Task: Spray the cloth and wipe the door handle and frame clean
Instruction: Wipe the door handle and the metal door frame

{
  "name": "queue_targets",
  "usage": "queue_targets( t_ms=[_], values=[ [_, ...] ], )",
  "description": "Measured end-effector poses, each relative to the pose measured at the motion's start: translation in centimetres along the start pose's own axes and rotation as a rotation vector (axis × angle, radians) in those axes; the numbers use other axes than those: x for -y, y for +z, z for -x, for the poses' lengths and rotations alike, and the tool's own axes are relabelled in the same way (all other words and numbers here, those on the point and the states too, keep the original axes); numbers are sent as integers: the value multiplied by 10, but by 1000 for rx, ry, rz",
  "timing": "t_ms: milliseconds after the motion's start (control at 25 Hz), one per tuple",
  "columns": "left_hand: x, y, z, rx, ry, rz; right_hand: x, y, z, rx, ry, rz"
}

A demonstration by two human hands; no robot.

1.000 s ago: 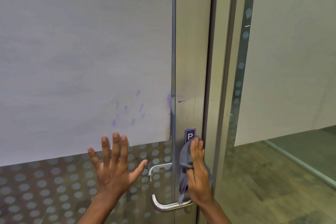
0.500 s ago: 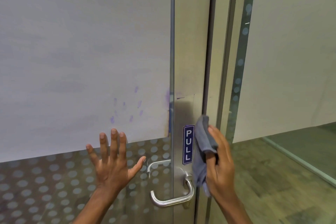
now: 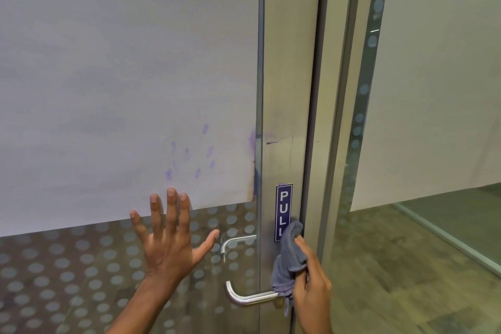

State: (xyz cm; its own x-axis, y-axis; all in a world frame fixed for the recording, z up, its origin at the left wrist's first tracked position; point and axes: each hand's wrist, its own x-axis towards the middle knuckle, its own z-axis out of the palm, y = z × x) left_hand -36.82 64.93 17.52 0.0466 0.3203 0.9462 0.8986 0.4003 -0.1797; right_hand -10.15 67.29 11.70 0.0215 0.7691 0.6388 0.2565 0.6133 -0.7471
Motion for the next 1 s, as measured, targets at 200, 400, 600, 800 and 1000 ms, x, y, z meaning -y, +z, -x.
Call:
queue_targets(
  t_ms=[200,400,600,800,1000],
  values=[
    [-2,-2,-2,-6,-3,6,60,-22,-30,-130,-30,-54],
    [-1,-5,-3,-3,-1,9,107,3,-116,-178,-590,304],
    [-2,-3,-2,-10,-2,25,71,24,-128,-85,-788,370],
    [-1,0,0,-3,-3,9,21,-8,-99,409,-947,470],
    [-1,-4,-2,5,-7,20,-24,-30,-53,796,-623,330]
  ],
)
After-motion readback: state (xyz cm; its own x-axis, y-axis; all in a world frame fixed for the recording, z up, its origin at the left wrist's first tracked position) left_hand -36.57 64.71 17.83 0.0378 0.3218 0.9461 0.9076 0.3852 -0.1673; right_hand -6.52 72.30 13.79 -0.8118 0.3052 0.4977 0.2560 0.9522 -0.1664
